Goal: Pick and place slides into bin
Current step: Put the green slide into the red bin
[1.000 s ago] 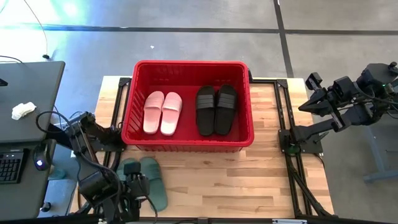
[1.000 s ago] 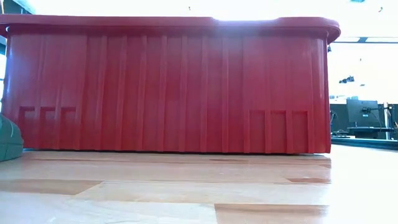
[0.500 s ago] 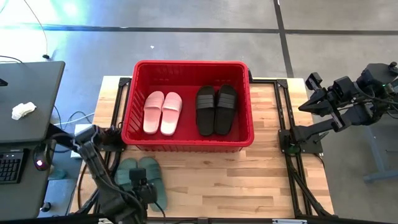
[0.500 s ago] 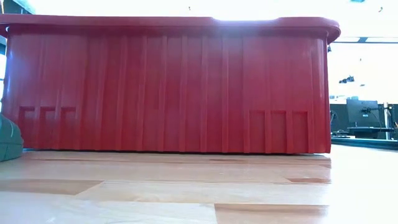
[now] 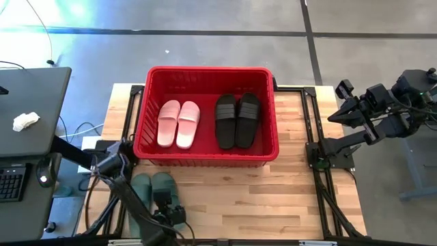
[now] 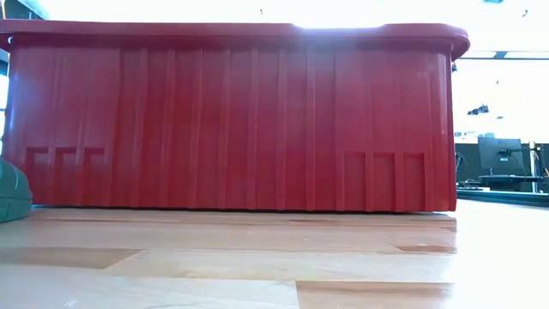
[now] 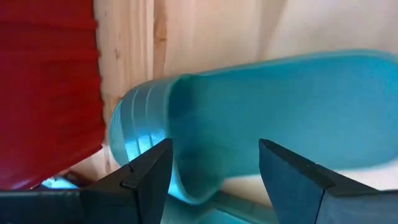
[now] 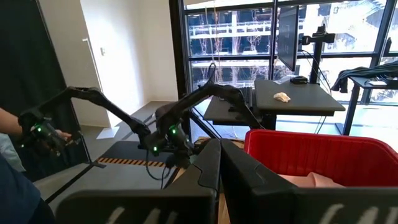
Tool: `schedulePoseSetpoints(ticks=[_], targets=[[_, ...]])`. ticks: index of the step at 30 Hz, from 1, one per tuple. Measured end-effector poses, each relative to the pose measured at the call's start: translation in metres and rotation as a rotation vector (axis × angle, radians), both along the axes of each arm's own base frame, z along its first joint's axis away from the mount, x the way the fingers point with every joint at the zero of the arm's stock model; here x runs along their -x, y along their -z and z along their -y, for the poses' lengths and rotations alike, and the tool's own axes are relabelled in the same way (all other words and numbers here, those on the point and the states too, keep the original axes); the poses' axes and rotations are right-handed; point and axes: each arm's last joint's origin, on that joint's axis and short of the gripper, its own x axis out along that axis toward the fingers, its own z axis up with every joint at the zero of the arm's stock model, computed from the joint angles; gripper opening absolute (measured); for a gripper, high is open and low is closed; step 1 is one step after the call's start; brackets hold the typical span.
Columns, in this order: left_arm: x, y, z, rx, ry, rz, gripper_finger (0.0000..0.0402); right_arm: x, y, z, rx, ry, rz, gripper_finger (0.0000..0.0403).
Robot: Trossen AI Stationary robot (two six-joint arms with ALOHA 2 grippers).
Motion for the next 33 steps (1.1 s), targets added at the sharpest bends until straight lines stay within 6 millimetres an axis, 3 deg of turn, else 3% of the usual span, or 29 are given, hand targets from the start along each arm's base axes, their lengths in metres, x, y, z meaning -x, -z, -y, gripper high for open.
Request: schedulePoseSetpoints(ticks=[8, 22, 33], targets=[[-0.016, 0.025, -0.008, -0.024, -0.086, -0.062, 0.0220, 0.000, 0.000, 0.000, 0.000, 0.000, 0.000, 0.0000], [-0.034, 0.029, -0.030, 0.017, -0.187, -0.113, 0.0220, 0.000, 0.000, 0.000, 0.000, 0.000, 0.000, 0.0000], [-0.018, 0.054, -0.043, 0.027, -0.332, -0.286, 0.0220, 0.000, 0.000, 0.000, 0.000, 0.000, 0.000, 0.0000]])
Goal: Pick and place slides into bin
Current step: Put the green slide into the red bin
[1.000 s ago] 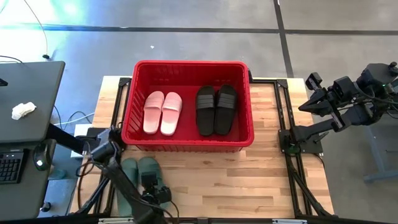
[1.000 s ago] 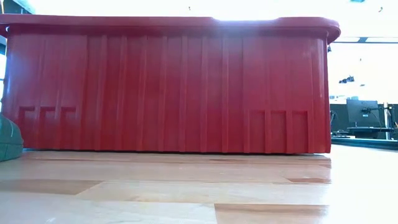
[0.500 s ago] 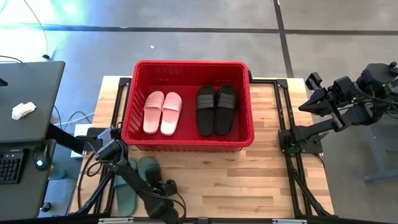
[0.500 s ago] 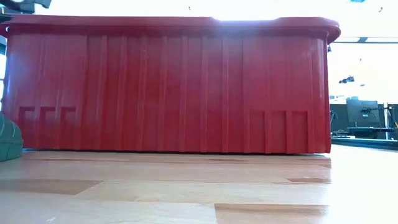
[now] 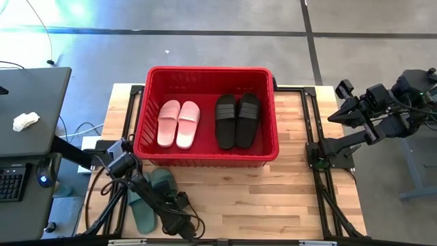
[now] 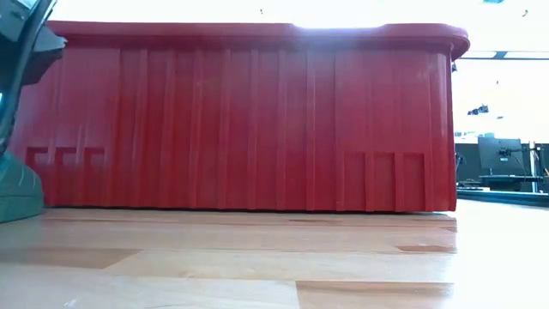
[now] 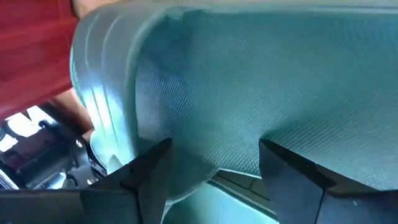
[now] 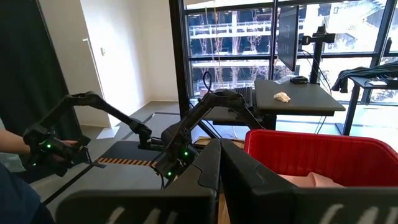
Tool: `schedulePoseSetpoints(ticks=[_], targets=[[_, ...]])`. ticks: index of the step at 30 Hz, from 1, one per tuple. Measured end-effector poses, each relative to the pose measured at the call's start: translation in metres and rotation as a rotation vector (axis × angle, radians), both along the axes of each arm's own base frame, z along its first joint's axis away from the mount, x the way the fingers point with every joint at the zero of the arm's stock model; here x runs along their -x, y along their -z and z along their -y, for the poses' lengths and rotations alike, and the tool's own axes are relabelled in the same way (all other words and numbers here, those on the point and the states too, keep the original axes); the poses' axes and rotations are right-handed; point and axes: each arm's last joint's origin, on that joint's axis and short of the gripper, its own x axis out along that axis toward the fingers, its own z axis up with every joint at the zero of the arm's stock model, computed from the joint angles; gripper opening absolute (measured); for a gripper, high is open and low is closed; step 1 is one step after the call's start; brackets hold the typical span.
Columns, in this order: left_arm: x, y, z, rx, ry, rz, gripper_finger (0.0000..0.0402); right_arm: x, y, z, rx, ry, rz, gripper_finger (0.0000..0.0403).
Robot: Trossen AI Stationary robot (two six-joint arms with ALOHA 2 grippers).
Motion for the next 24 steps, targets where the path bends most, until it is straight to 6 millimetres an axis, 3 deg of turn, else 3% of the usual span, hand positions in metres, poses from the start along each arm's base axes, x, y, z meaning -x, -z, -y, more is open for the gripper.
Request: schedulePoseSetpoints(ticks=[9, 15, 19, 24], targets=[[-0.002, 0.000, -0.003, -0.103, 0.049, 0.080, 0.0220, 0.000, 0.000, 0.000, 0.000, 0.000, 0.000, 0.0000], [0.006, 0.009, -0.008, -0.149, -0.021, 0.051, 0.0211, 0.000, 0.000, 0.000, 0.000, 0.000, 0.000, 0.0000], [0.009, 0.013, -0.010, -0.166, -0.071, 0.048, 0.0170, 0.000, 0.000, 0.000, 0.000, 0.000, 0.000, 0.0000], [0.008, 0.012, -0.009, -0.170, -0.067, 0.054, 0.0086, 0.000, 0.000, 0.000, 0.000, 0.000, 0.000, 0.0000]])
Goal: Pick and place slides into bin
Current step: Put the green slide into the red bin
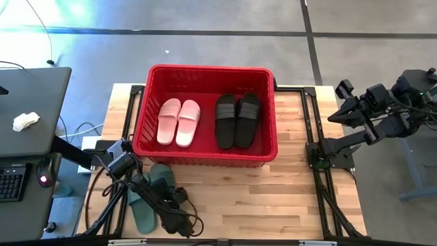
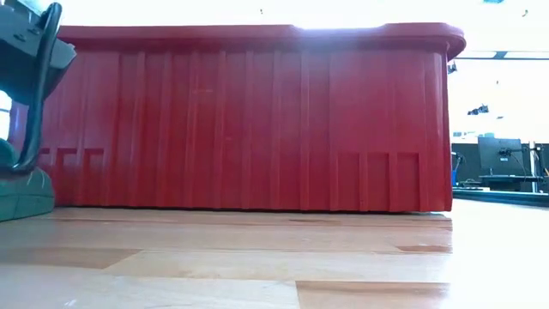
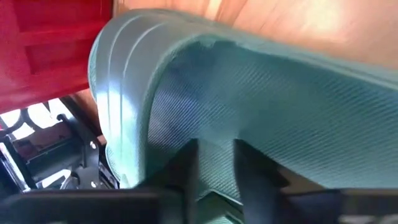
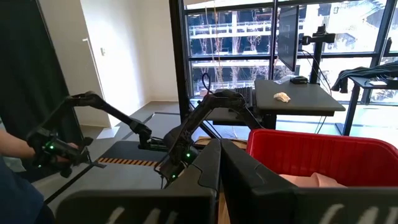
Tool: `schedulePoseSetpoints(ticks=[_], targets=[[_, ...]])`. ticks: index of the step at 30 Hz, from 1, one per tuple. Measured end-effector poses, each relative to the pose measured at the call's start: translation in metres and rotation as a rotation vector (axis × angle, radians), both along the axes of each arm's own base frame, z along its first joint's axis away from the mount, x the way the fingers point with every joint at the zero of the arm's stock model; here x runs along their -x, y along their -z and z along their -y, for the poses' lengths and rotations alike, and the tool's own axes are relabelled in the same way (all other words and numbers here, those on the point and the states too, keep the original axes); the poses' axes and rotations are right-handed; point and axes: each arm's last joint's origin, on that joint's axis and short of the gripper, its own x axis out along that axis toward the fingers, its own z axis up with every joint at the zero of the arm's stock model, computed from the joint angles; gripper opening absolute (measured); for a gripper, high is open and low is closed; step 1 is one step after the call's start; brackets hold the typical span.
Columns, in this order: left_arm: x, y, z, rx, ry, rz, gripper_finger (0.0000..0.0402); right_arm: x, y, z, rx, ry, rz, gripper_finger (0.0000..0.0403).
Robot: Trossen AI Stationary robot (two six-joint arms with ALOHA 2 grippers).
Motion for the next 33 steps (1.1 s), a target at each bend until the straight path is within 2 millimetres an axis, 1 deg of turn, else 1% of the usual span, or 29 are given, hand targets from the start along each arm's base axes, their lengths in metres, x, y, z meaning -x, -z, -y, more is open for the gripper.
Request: schedulePoseSetpoints(ticks=[3, 5, 8, 11, 17, 25, 28, 33], targets=[[-0.003, -0.003, 0.002, 0.012, 0.001, 0.015, 0.0025, 0.000, 0.000, 0.000, 0.000, 0.000, 0.000, 0.0000], [-0.005, -0.006, 0.004, 0.021, 0.005, 0.027, 0.0008, 0.000, 0.000, 0.000, 0.000, 0.000, 0.000, 0.0000], [-0.008, -0.010, 0.006, 0.036, 0.006, 0.046, 0.0016, 0.000, 0.000, 0.000, 0.000, 0.000, 0.000, 0.0000], [-0.011, -0.016, 0.010, 0.054, 0.008, 0.070, 0.0004, 0.000, 0.000, 0.000, 0.000, 0.000, 0.000, 0.0000], [-0.017, -0.028, 0.017, 0.087, 0.052, 0.115, 0.0001, 0.000, 0.000, 0.000, 0.000, 0.000, 0.000, 0.0000], [-0.027, -0.062, 0.039, 0.242, 0.241, 0.176, 0.0009, 0.000, 0.000, 0.000, 0.000, -0.001, 0.000, 0.0000], [-0.023, -0.075, 0.045, 0.280, 0.274, 0.202, 0.0010, 0.000, 0.000, 0.000, 0.000, 0.000, 0.000, 0.0000], [-0.014, -0.092, 0.047, 0.340, 0.278, 0.211, 0.0022, 0.000, 0.000, 0.000, 0.000, 0.000, 0.000, 0.0000]])
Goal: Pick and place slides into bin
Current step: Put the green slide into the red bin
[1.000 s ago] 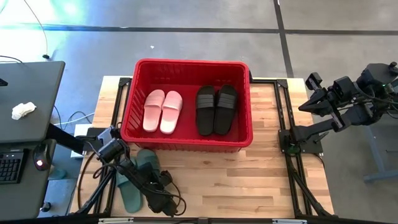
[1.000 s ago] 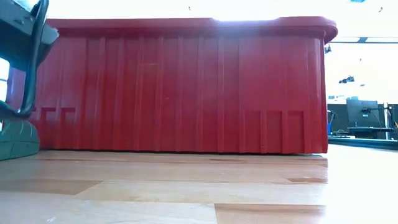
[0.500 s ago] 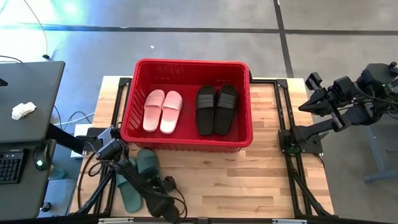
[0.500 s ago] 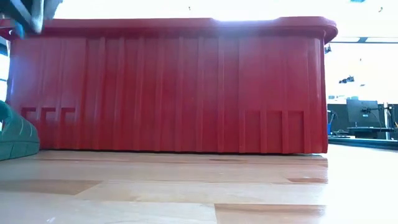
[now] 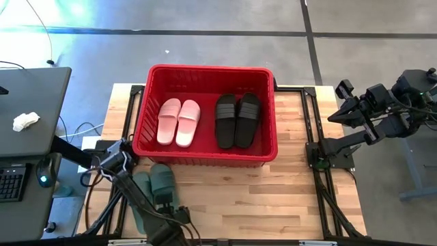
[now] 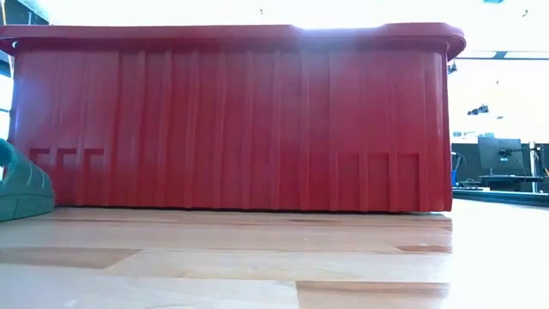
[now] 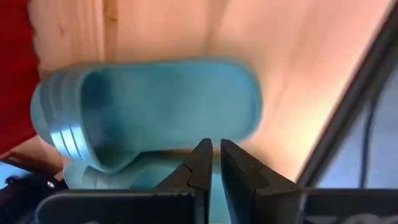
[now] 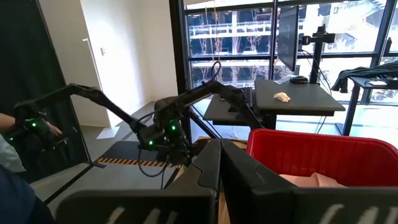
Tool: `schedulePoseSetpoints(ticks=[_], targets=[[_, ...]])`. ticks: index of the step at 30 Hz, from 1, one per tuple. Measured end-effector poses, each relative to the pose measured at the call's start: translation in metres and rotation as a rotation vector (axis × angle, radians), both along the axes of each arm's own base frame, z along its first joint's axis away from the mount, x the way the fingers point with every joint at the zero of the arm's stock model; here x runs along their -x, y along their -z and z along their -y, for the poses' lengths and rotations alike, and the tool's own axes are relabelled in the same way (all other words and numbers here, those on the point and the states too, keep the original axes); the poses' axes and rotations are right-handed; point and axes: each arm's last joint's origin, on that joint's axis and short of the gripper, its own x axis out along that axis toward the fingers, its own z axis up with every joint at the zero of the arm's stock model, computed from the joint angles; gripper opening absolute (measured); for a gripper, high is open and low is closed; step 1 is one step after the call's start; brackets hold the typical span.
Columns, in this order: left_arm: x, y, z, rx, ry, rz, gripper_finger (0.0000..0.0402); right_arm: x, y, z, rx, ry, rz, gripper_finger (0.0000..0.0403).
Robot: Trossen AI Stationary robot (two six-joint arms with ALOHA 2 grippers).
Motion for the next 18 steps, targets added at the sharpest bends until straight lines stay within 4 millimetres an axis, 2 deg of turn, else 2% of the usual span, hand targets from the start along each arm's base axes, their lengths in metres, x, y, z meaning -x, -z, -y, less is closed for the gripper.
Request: schedulePoseSetpoints(ticks=[5, 11, 18], targets=[[0.003, -0.016, -0.005, 0.076, 0.040, -0.016, 0.0058, 0.000, 0.000, 0.000, 0.000, 0.000, 0.000, 0.0000], [0.002, -0.029, -0.015, 0.100, 0.140, 0.003, 0.0121, 0.000, 0.000, 0.000, 0.000, 0.000, 0.000, 0.0000], [-0.003, -0.025, -0.023, 0.059, 0.265, -0.003, 0.0198, 0.000, 0.000, 0.000, 0.000, 0.000, 0.000, 0.0000]])
